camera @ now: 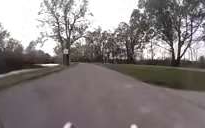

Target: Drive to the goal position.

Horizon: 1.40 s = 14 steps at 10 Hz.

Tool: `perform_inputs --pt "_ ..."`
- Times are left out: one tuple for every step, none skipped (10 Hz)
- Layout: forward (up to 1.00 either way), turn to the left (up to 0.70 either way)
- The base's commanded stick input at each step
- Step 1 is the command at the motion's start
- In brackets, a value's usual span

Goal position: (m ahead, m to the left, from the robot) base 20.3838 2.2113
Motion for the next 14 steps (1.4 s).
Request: perform_inputs --pt "1.00 0.00" --pt "1.00 0.00" --pt "1.00 0.00" --pt "1.00 0.00" --pt "1.00 0.00" --pt "1.00 0.00" --pt "1.00 0.00" --pt "1.00 0.00" --pt "1.00 0.05" --pt "1.00 0.10" --pt "1.00 0.26" --pt "1.00 0.36" --pt "1.00 0.00" --pt "1.00 0.00"
